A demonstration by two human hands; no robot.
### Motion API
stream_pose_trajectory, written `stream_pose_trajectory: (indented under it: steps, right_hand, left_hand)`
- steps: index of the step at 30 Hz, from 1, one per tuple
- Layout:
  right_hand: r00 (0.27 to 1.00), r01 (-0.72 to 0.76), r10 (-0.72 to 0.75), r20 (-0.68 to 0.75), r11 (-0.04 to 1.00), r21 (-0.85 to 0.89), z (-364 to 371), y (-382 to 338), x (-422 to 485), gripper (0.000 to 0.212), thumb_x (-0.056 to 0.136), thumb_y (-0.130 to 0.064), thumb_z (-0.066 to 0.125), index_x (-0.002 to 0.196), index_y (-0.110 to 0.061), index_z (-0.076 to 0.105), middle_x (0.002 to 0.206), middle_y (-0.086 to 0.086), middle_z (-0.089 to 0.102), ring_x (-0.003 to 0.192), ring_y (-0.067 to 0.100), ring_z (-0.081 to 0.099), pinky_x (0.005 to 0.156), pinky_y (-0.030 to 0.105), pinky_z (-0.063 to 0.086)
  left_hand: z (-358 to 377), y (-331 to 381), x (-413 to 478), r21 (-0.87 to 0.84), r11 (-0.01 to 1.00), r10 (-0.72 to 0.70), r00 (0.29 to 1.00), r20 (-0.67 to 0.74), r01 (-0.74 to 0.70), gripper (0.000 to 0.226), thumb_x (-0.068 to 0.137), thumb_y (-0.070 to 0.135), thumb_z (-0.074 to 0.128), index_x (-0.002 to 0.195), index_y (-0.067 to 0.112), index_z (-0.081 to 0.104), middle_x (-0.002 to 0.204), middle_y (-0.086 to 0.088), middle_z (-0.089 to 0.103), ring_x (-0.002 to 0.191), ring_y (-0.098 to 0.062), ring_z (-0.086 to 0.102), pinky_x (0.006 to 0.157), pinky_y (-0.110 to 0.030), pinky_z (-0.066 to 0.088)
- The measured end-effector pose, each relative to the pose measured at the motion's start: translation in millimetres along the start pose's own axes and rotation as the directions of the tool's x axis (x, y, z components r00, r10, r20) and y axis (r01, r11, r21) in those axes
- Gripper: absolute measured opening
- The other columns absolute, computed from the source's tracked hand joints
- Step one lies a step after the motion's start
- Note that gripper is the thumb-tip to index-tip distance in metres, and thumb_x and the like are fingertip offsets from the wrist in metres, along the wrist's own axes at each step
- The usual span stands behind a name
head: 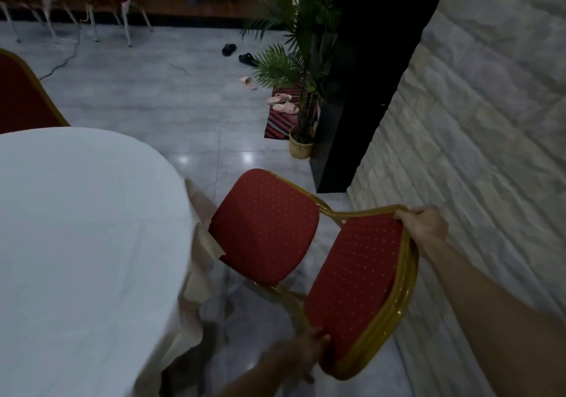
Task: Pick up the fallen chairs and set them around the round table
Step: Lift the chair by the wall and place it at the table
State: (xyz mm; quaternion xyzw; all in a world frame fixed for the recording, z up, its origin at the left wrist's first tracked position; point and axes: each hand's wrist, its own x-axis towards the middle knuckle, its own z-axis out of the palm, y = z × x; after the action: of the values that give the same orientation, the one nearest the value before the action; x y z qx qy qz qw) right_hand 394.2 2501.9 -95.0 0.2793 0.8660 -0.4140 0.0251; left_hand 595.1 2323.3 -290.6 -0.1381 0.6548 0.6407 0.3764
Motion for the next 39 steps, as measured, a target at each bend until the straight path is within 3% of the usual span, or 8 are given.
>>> stream_pose_trajectory:
  steps: [3,10,16,19,24,28,33,39]
  right_hand:
    - [0.998,0.03,-0.031,0.058,0.999,0.029,-4.8,1.0,3.9,0.057,0.079,-0.018,0.073,0.133,-0.01,0.054,0.124,0.011,0.062,0.099,0.024,0.058,0.086,0.03,0.048]
    - [0.983,0.013,-0.038,0.178,0.99,0.14,-5.3,-7.8,23.1,0.08,0.08,-0.001,0.066,0.15,-0.022,0.033,0.121,0.0,0.055,0.1,0.022,0.057,0.093,0.037,0.051]
    - [0.978,-0.041,-0.004,0.21,0.977,0.209,23.7,-3.5,45.4,0.083,0.064,-0.014,0.068,0.143,-0.017,0.044,0.122,0.008,0.062,0.101,0.027,0.063,0.09,0.045,0.056]
    - [0.975,-0.068,0.011,0.222,0.965,0.254,35.9,-15.4,32.1,0.068,0.071,-0.01,0.067,0.136,-0.011,0.047,0.113,0.009,0.061,0.087,0.021,0.06,0.082,0.036,0.054]
    - [0.959,-0.159,0.054,0.277,0.914,0.373,60.2,-3.6,32.8,0.081,0.081,-0.005,0.071,0.146,-0.011,0.024,0.126,0.013,0.051,0.1,0.025,0.056,0.096,0.045,0.052]
    - [0.931,-0.337,0.185,0.315,0.77,0.542,93.7,18.5,9.5,0.113,0.055,-0.033,0.091,0.148,-0.016,0.028,0.125,0.008,0.058,0.107,0.026,0.062,0.096,0.046,0.053]
    - [0.969,-0.234,0.172,0.179,0.874,0.425,103.5,4.9,3.9,0.072,0.067,-0.032,0.079,0.129,-0.01,0.052,0.117,0.014,0.064,0.094,0.03,0.064,0.082,0.046,0.058]
    - [0.956,-0.209,0.13,0.262,0.931,0.301,99.0,2.3,35.1,0.059,0.074,-0.032,0.077,0.124,-0.009,0.058,0.111,0.018,0.067,0.094,0.032,0.066,0.067,0.039,0.06]
  left_hand:
    - [2.1,28.0,-7.6,-0.246,0.938,-0.25,0.968,0.009,0.244,0.063,0.09,0.048,0.052,0.142,0.018,0.033,0.132,-0.015,0.055,0.1,-0.029,0.062,0.069,-0.038,0.061]
    - [4.3,39.6,-11.1,-0.568,0.798,-0.155,0.98,0.127,0.2,0.009,0.095,0.013,0.053,0.097,0.008,0.061,0.085,-0.008,0.061,0.091,-0.023,0.063,0.073,-0.029,0.052]
    - [-38.4,62.3,-13.5,-0.695,0.696,-0.297,0.954,-0.048,0.181,0.034,0.095,0.012,0.053,0.126,-0.002,0.052,0.095,-0.018,0.068,0.082,-0.03,0.065,0.066,-0.038,0.055]
    - [-65.0,76.0,-24.5,-0.655,0.739,-0.322,0.937,-0.134,0.16,0.014,0.099,0.011,0.045,0.104,0.0,0.052,0.063,-0.016,0.068,0.052,-0.026,0.066,0.035,-0.024,0.05]
    - [-98.5,84.4,-26.5,-0.479,0.866,-0.317,0.899,-0.302,0.144,0.027,0.103,0.019,0.03,0.112,0.002,0.048,0.071,-0.014,0.057,0.048,-0.017,0.056,0.034,-0.019,0.043]
    - [-120.3,84.2,-26.2,-0.265,0.949,-0.272,0.862,-0.428,0.168,0.041,0.1,0.032,0.031,0.112,0.001,0.055,0.087,-0.019,0.064,0.075,-0.026,0.066,0.083,-0.04,0.056]
    - [-123.5,96.1,-48.9,0.214,0.969,0.001,0.865,-0.501,0.123,0.03,0.101,0.026,0.038,0.105,0.01,0.063,0.103,-0.01,0.065,0.089,-0.013,0.057,0.083,-0.025,0.046]
    - [-118.7,118.2,-51.0,0.413,0.904,0.107,0.875,-0.473,0.113,0.028,0.099,0.019,0.041,0.072,0.026,0.047,0.107,-0.008,0.062,0.099,-0.018,0.057,0.083,-0.019,0.037]
